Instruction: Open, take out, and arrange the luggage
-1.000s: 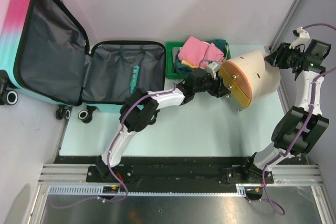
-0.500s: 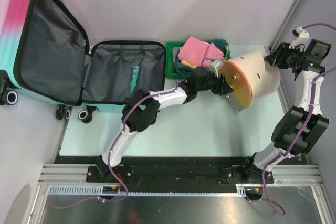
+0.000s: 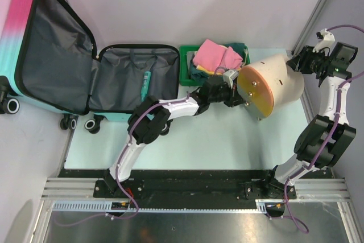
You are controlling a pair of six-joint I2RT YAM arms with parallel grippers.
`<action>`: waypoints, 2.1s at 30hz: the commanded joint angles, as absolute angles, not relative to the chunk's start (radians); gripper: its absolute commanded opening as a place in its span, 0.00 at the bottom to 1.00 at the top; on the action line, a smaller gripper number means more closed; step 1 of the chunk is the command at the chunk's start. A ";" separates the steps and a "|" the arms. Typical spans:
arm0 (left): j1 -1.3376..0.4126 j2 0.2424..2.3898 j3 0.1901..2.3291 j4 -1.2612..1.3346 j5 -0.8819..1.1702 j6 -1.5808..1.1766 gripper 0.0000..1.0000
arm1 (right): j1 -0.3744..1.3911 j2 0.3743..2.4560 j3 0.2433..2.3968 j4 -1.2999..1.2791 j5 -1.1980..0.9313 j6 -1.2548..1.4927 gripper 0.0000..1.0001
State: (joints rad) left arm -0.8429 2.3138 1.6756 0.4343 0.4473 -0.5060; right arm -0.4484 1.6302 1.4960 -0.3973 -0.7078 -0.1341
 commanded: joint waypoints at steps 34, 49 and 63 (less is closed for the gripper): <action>-0.848 2.330 1.776 0.486 0.446 -0.611 0.49 | -0.364 1.709 1.419 -0.652 -0.709 -0.161 0.45; -0.857 2.365 1.841 0.486 0.426 -0.621 0.46 | -0.373 1.707 1.417 -0.653 -0.721 -0.156 0.45; -0.854 2.343 1.807 0.486 0.417 -0.632 0.19 | -0.373 1.712 1.416 -0.652 -0.716 -0.166 0.45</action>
